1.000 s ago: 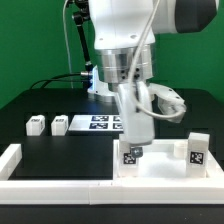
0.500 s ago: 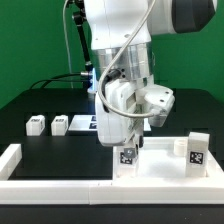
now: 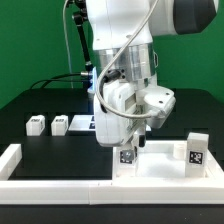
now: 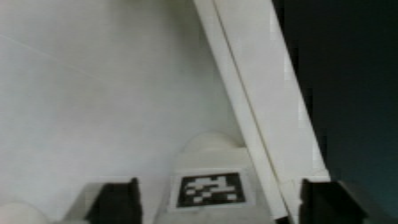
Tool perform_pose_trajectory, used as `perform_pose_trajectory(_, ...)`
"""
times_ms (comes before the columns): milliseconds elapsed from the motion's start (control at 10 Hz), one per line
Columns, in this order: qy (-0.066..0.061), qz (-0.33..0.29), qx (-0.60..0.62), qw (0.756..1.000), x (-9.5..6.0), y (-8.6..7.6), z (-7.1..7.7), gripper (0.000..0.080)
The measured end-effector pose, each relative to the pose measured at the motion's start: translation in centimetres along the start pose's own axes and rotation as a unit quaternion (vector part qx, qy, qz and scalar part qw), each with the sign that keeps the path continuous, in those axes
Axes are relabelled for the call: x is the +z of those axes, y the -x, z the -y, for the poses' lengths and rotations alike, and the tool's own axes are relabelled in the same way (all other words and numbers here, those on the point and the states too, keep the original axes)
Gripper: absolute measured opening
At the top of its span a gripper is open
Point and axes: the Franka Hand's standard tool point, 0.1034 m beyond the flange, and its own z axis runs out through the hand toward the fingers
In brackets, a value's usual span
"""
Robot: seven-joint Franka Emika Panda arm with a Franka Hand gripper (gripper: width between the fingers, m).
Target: Assemble square table
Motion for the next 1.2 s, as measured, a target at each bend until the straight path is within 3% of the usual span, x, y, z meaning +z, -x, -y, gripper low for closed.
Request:
perform_pose_trajectory(100,0.000,0.000,-0.003,1.000,0.0,0.1,0.0,0.0536)
perform_pose_trajectory(200,-0.001,0.003,-0.022,1.000,-0.5,0.6,-0.2,0.0614)
perform_pose_trajectory(300,-0.004,0.007,-0.041,0.999,-1.3,0.9,-0.5,0.0642)
perform_pose_trajectory(500,-0.011,0.013,-0.073,0.997,-2.8,0.7,-0.7,0.0648)
perform_pose_trajectory(1200,-0.011,0.011,-0.098,0.995,-2.4,0.7,-0.8,0.0649)
